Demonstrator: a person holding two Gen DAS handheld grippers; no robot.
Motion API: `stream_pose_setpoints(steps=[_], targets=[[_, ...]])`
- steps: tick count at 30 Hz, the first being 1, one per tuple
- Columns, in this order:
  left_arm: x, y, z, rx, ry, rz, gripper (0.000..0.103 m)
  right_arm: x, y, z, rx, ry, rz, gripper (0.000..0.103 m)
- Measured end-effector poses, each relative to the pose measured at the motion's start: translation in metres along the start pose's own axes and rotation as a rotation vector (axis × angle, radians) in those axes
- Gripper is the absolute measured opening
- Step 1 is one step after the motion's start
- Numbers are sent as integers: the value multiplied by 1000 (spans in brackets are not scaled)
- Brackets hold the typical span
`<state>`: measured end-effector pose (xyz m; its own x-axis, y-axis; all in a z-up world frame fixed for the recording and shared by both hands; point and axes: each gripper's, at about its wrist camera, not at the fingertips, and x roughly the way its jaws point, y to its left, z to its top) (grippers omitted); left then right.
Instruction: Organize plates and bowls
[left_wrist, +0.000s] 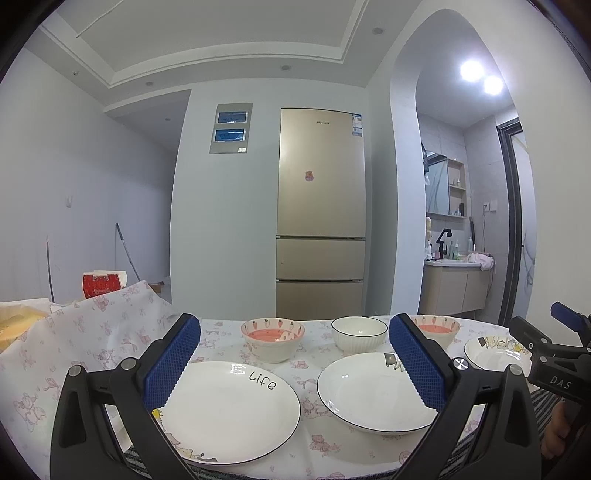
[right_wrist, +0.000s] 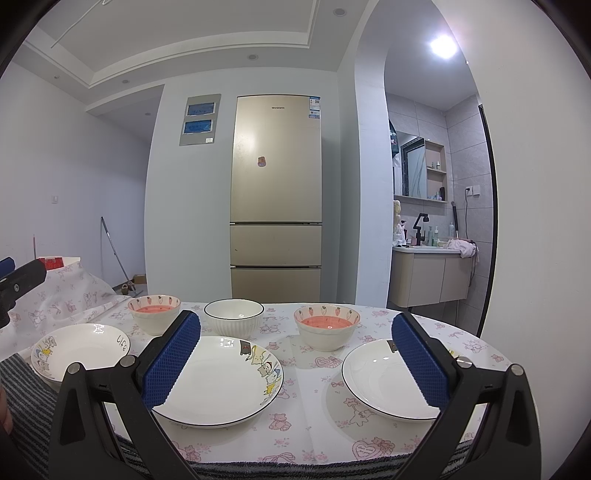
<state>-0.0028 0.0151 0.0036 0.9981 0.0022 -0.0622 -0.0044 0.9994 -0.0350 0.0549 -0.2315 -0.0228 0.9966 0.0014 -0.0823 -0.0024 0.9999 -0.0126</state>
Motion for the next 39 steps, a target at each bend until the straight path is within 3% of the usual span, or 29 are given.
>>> stream_pose_setpoints(steps=[9,18,28,39], targets=[[-10,-1,2,-10,-32,-8,103,-2,1,0,-10,-19,1,103],[-5,-3,4,-24,5,-6,103,-15,2,1,-19,-74,-26,103],[-2,-9,1,11,-11,2,103,-13,-6,2,19,-73,-26,103],[-6,-9,-2,14,-26,-12,103,-8,2,1,-22,-56,-9,103]])
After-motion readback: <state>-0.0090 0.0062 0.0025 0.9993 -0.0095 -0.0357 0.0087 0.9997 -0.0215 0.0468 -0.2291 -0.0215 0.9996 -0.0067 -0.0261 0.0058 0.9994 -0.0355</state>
